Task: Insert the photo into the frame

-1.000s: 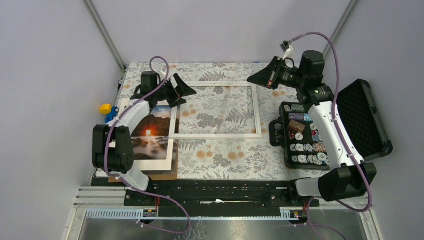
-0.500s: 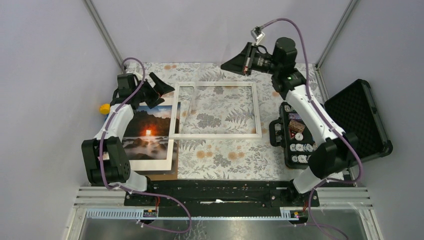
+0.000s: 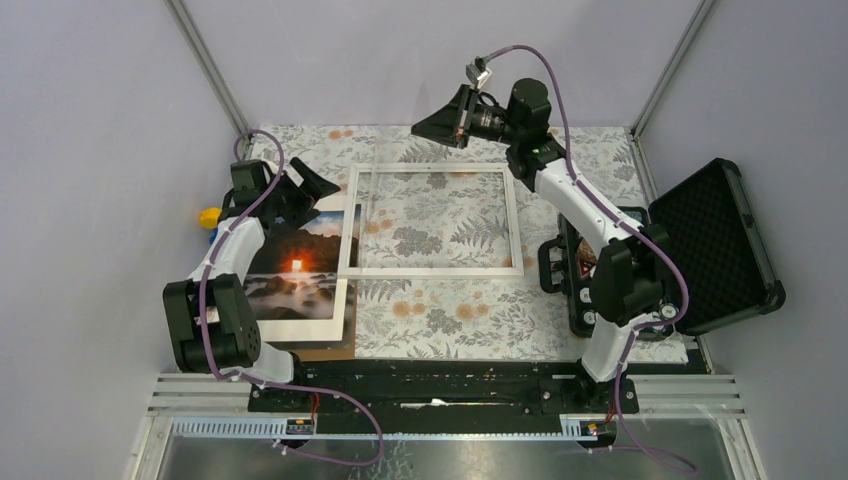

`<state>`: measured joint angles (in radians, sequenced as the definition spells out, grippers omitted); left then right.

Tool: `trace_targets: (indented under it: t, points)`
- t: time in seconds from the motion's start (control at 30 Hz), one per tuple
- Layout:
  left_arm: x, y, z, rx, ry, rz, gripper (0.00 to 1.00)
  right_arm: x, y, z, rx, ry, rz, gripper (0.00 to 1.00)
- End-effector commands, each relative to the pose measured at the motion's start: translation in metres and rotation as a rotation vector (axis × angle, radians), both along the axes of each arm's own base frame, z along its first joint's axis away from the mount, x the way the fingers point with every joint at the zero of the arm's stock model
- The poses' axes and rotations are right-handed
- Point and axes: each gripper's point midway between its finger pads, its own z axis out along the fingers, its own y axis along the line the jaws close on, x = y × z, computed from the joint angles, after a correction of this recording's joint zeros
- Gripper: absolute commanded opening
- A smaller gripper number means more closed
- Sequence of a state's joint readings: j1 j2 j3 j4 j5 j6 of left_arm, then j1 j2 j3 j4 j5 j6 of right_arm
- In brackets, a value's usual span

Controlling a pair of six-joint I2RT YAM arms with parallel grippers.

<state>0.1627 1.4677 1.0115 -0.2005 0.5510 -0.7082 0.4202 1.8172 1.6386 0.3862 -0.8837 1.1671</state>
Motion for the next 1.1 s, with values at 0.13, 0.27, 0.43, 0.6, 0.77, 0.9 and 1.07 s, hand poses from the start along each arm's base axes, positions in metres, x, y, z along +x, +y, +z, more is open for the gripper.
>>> trace_targets:
  t: [0.13,0.27,0.43,0.6,0.77,0.9,1.07]
  points:
    - [0.005,0.013,0.005,0.045,-0.058,0.040,0.99,-0.022,0.015,0.046,0.093,-0.128,0.067,0.00]
    - [0.005,0.014,0.003,0.044,-0.055,0.041,0.99,-0.021,0.019,0.047,0.109,-0.125,0.073,0.00]
    - [0.004,0.015,-0.001,0.035,-0.050,0.043,0.99,-0.020,0.026,0.046,0.111,-0.121,0.085,0.00]
    - [0.002,0.015,-0.004,0.032,-0.043,0.029,0.99,-0.017,0.024,0.019,0.072,-0.090,0.087,0.00]
    - [0.002,0.011,-0.014,0.016,-0.021,0.004,0.99,-0.005,-0.004,-0.024,0.003,-0.054,0.001,0.00]
    - [0.004,0.007,-0.023,-0.011,0.004,-0.019,0.99,0.002,-0.024,-0.069,-0.060,-0.006,-0.013,0.00]
    - [0.004,0.005,-0.039,-0.020,0.039,-0.037,0.99,0.008,-0.055,-0.122,-0.117,0.099,-0.067,0.00]
